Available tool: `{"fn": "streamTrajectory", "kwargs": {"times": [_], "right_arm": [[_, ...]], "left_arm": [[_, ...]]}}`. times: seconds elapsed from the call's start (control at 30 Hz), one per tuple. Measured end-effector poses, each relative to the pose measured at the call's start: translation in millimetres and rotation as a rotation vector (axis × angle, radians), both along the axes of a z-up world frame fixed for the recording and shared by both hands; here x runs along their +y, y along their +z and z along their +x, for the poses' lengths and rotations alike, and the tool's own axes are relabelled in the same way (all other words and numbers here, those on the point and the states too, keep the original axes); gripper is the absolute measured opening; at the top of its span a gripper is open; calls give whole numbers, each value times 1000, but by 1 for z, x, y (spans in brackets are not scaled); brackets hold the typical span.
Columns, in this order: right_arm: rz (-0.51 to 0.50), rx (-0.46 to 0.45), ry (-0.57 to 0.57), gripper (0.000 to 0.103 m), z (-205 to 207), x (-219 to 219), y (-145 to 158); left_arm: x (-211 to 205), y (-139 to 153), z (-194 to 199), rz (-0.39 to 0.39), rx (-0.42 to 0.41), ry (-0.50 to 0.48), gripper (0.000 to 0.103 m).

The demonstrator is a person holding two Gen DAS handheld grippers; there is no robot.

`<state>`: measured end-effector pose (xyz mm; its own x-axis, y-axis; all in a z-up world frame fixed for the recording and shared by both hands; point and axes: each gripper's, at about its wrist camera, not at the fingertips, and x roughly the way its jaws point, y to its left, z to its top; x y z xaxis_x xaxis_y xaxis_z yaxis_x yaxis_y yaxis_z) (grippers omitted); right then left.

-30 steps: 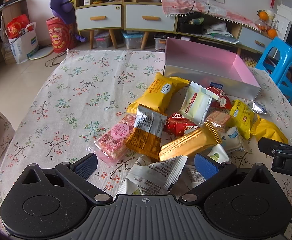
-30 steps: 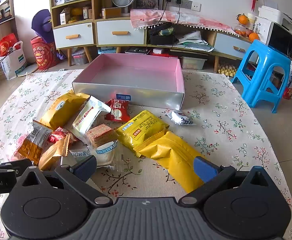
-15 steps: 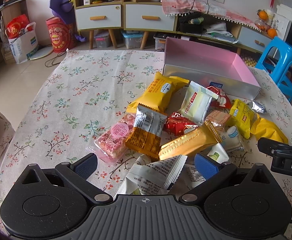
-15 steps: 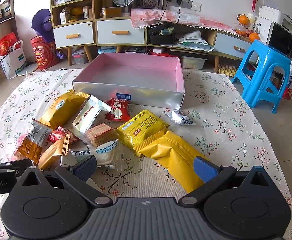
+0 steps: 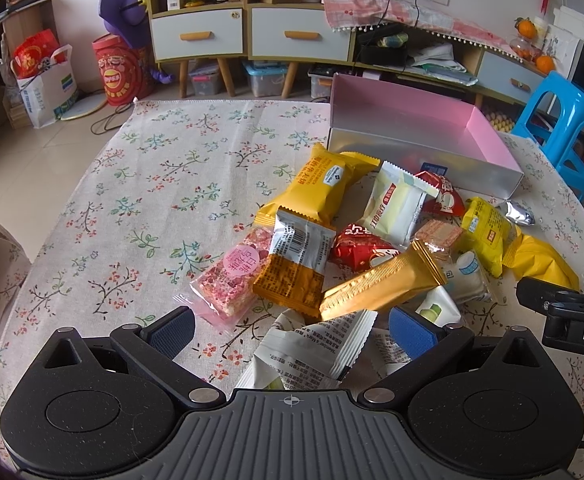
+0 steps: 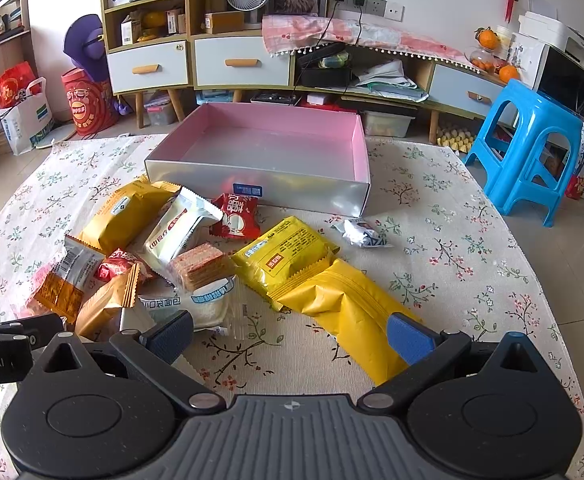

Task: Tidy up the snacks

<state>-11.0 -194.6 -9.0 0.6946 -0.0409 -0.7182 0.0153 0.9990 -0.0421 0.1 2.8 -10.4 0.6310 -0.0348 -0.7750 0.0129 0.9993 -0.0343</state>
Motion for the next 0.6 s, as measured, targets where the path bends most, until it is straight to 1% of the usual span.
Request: {"fn": "streamTrajectory", "kwargs": {"times": [0.17,0.23,0.3,0.4,0.47,0.53,0.6], "right_arm": [[-7,0,2,94,2,-1,2],[1,-16,8,94,4,-5,8],[10,-38,19,94,7,-9,13],[-32,-63,19,94,13,-14,20],[-46,-59,17,94,19,-20,21],[-12,-32,3,94,26,-29,21],[53,10,-10,94,37,-42,21]], "left_arm": [[3,0,6,1,18,-20,103],[7,3,10,-5,15,-31,103],[9,6,14,-11,14,-61,103],[13,8,22,-32,9,-109,103],[15,9,29,-48,14,-135,103],[17,10,37,-59,15,-147,103],[18,10,47,-63,14,-144,103]]}}
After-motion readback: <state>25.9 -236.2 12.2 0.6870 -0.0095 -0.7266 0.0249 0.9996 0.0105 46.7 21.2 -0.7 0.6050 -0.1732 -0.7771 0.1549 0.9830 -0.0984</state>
